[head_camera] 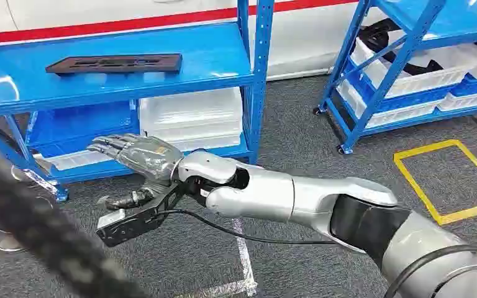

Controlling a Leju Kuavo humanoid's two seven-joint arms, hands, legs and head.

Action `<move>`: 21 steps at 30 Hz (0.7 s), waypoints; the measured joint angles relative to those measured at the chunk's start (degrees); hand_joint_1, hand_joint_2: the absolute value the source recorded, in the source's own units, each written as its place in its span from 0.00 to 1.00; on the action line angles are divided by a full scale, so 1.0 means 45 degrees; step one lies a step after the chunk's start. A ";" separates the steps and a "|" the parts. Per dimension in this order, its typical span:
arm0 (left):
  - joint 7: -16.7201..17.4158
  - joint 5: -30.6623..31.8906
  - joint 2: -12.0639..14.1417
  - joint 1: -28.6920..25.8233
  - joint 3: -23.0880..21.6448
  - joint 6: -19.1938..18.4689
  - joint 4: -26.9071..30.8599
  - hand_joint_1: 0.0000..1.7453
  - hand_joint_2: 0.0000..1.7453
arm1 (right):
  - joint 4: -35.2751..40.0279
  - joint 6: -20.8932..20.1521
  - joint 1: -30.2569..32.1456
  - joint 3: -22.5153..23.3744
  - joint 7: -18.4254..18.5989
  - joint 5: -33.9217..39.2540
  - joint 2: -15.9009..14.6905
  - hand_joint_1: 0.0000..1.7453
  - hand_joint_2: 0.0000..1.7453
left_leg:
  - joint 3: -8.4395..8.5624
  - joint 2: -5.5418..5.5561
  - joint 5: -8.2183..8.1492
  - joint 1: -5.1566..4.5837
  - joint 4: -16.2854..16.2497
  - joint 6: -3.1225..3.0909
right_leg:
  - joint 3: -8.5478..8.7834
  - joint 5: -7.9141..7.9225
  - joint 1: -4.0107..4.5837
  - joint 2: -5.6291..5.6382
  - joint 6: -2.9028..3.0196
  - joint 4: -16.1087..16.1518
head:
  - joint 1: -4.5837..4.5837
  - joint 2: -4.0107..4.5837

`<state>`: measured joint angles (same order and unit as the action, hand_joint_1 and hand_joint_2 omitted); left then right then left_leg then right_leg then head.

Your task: Take the parts from the cabinet and place them on the table.

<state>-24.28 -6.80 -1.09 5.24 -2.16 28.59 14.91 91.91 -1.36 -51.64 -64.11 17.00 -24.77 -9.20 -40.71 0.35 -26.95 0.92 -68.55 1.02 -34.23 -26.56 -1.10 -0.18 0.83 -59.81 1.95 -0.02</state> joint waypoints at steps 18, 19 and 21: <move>-0.0112 -0.0165 -0.0005 0.0062 -0.0199 -0.0024 -0.0005 0.00 0.00 | 0.0000 -0.0122 0.0312 0.0311 0.0102 -0.0519 0.0044 0.00 0.00 | 0.1823 0.0132 -0.0410 -0.0077 0.2039 -0.0375 | -0.0640 0.0501 0.0011 0.0068 -0.0513 -0.0336 | 0.0039 0.0005; -0.0112 -0.0180 -0.0005 0.0075 -0.0228 -0.0024 0.0000 0.00 0.00 | 0.0015 -0.0151 0.0314 0.0330 0.0102 -0.0519 0.0068 0.00 0.00 | 0.1817 0.0144 -0.0426 -0.0071 0.2071 -0.0304 | -0.0624 0.0337 0.0019 0.0084 -0.0366 -0.0308 | 0.0024 0.0000; -0.0107 -0.0248 -0.0005 0.0072 -0.0267 -0.0029 -0.0005 0.00 0.00 | 0.0010 -0.0204 0.0346 0.0345 0.0102 -0.0534 0.0058 0.00 0.00 | 0.1932 0.0125 -0.0445 -0.0035 0.2172 -0.0186 | -0.0612 0.0260 0.0088 0.0112 -0.0230 -0.0220 | 0.0048 0.0000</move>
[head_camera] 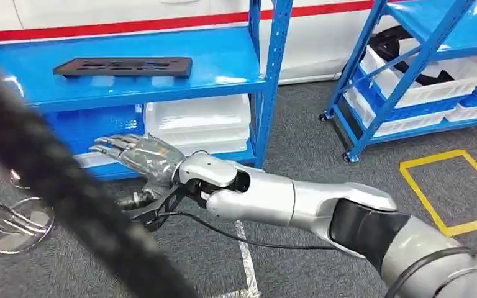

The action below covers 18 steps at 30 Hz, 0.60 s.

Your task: Take the parts from the cabinet and place them on the table.

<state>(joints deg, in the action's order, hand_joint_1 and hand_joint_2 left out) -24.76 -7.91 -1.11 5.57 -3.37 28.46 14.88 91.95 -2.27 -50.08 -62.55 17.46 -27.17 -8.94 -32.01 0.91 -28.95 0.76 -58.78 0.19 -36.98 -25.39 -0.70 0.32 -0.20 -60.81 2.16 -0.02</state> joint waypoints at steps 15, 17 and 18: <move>-0.0005 -0.0087 0.0010 -0.0090 -0.0029 0.0053 -0.0015 0.00 0.00 | 0.0005 -0.0117 0.0022 0.0068 0.0010 -0.0165 0.0097 0.00 0.00 | -0.1370 -0.0119 0.1428 -0.0259 -0.0266 -0.0256 | 0.1725 -0.1163 -0.0050 -0.0004 0.0035 0.0409 | -0.0039 0.0005; -0.0005 -0.0107 0.0015 -0.0054 -0.0034 0.0068 -0.0015 0.00 0.00 | 0.0024 -0.0107 0.0001 0.0083 0.0019 -0.0180 0.0107 0.00 0.00 | -0.1198 -0.0135 0.1228 -0.0198 0.0055 -0.0427 | 0.1814 -0.1215 0.0012 -0.0021 -0.0095 0.0622 | -0.0044 0.0000; -0.0010 -0.0102 0.0010 -0.0096 -0.0034 0.0068 -0.0015 0.00 0.00 | 0.0034 -0.0102 0.0009 0.0097 0.0019 -0.0185 0.0107 0.00 0.00 | -0.1032 -0.0149 0.1228 -0.0069 0.0254 -0.0433 | 0.1782 -0.1358 -0.0028 -0.0047 -0.0148 0.0557 | -0.0005 0.0000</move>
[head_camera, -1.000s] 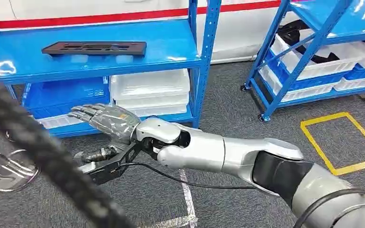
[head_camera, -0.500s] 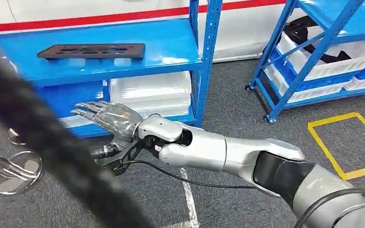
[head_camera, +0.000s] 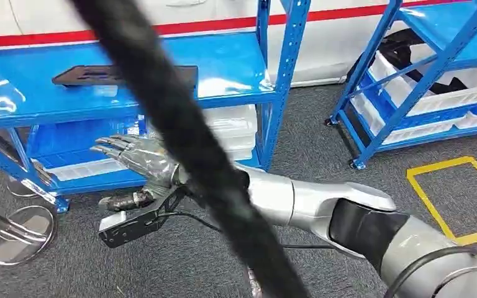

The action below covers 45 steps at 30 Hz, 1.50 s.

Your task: Take the parts from the cabinet and place them on the table.

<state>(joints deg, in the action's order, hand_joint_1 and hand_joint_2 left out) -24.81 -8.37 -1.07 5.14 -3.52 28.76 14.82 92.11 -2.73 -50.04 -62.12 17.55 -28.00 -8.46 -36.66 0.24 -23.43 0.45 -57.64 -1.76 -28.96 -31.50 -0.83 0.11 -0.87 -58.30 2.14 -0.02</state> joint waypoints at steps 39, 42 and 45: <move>0.0131 -0.0180 -0.0092 0.0133 -0.0301 -0.0034 -0.0034 0.00 0.00 | -0.1097 -0.0621 -0.0187 0.0068 0.0364 -0.1267 0.0024 0.00 0.00 | 0.0330 0.0091 -0.0428 0.0022 -0.0237 -0.0077 | -0.2219 0.0874 -0.0067 0.0030 -0.0008 -0.2094 | -0.0034 0.0004; 0.0165 -0.0175 -0.0136 0.0230 -0.0360 -0.0049 -0.0034 0.00 0.00 | -0.1569 -0.0709 -0.0395 0.0039 0.0345 -0.1516 0.0200 0.00 0.00 | 0.0210 0.0111 -0.0608 -0.0084 -0.0531 0.0088 | -0.1553 0.1210 -0.0020 0.0036 0.0073 -0.0458 | -0.0034 0.0000; 0.0204 -0.0189 -0.0165 0.0276 -0.0485 -0.0063 -0.0029 0.00 0.00 | -0.2136 -0.0719 -0.0478 -0.0015 0.0112 -0.1637 0.0408 0.00 0.00 | 0.0224 0.0096 -0.0538 -0.0043 -0.0403 0.0243 | -0.1596 0.1243 0.0019 0.0083 0.0210 -0.0515 | -0.0039 0.0000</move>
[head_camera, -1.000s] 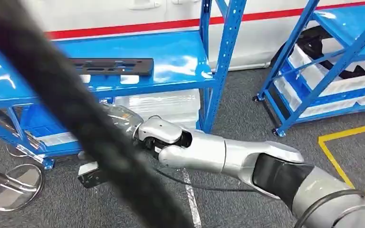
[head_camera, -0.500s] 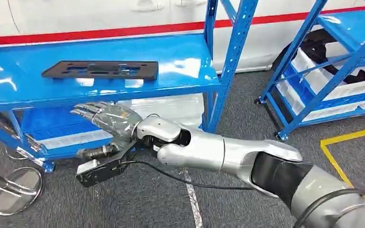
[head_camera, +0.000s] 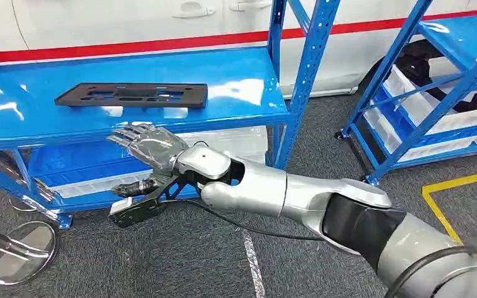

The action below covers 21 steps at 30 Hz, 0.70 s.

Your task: Take the parts from the cabinet and place them on the table.

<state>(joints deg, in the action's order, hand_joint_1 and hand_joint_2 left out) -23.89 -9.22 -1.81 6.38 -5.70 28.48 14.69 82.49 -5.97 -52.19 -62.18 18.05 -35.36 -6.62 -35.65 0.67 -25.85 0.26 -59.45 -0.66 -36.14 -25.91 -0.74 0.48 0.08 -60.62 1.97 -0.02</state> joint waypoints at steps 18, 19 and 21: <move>-0.0243 -0.0520 -0.0209 0.0064 -0.0166 -0.0014 0.0000 0.00 0.00 | -0.1589 0.0088 -0.0429 -0.0141 -0.0549 -0.0204 0.1064 0.00 0.00 | 0.0177 -0.0082 0.0199 0.0086 0.0429 -0.0242 | 0.0021 -0.0766 0.0012 -0.0059 -0.0198 -0.0601 | 0.0044 0.0000; -0.0267 -0.0530 -0.0204 0.0073 -0.0166 -0.0009 0.0000 0.00 0.00 | -0.1637 0.0092 -0.0437 -0.0141 -0.0554 -0.0204 0.1064 0.00 0.00 | 0.0196 -0.0081 0.0184 0.0083 0.0420 -0.0277 | -0.0488 -0.1194 0.0014 -0.0057 -0.0205 -0.1612 | 0.0044 0.0000; -0.0296 -0.0554 -0.0204 0.0075 -0.0166 -0.0009 0.0000 0.00 0.00 | -0.1764 0.0092 -0.0358 -0.0165 -0.0554 -0.0204 0.1069 0.00 0.00 | 0.0228 -0.0078 0.0120 0.0065 0.0397 -0.0361 | -0.1483 -0.1665 0.0003 -0.0060 -0.0244 -0.3335 | 0.0039 0.0005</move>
<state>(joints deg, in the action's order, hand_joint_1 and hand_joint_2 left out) -25.22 -11.72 -2.73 6.71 -6.45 28.44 14.69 74.55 -5.55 -53.80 -62.93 15.56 -36.28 -1.81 -34.63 0.32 -25.31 0.55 -57.66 -2.29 -42.82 -33.40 -0.73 0.21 -1.02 -75.63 2.14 0.00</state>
